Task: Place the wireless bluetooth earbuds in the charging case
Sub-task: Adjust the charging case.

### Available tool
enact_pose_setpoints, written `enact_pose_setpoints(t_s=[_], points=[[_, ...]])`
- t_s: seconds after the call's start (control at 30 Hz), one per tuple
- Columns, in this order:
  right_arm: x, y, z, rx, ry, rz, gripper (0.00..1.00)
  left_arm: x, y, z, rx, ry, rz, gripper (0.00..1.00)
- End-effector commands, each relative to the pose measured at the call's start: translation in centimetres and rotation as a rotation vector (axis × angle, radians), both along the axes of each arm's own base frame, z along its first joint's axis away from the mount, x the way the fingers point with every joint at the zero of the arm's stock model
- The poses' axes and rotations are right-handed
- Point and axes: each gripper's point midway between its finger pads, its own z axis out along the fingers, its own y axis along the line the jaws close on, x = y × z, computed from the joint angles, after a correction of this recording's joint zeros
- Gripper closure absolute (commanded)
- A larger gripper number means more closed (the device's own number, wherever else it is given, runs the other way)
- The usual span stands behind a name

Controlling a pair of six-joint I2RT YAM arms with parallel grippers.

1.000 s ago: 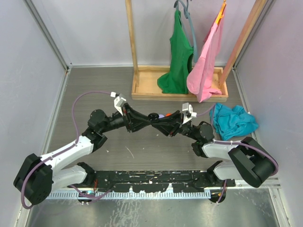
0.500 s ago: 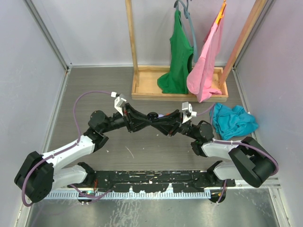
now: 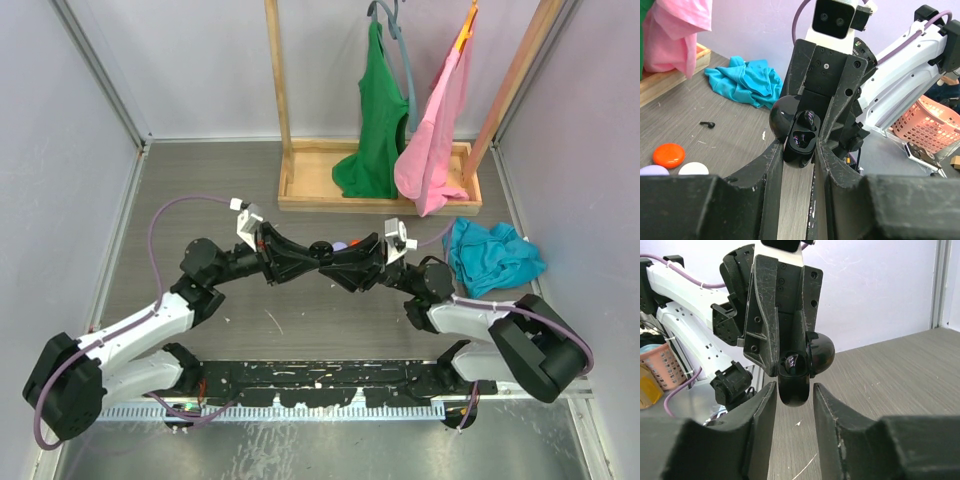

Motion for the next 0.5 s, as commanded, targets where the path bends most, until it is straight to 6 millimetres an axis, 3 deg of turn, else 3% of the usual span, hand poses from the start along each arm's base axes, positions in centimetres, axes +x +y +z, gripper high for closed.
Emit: enact_pose_setpoints(t_s=[0.0,0.2,0.47], points=[[-1.45,-0.58,3.27,0.049,-0.145,0.027,0.55,-0.56,0.57,1.53,-0.029,-0.075,0.014,0.95],[-2.02,0.15,2.65,-0.061,-0.145,0.095,0.42,-0.89,0.71,1.52,-0.014,-0.081,0.008,1.00],[-2.28,0.34,3.11,-0.093,-0.151,0.119,0.46,-1.38,0.84,1.44,0.009,-0.098,-0.009,1.00]])
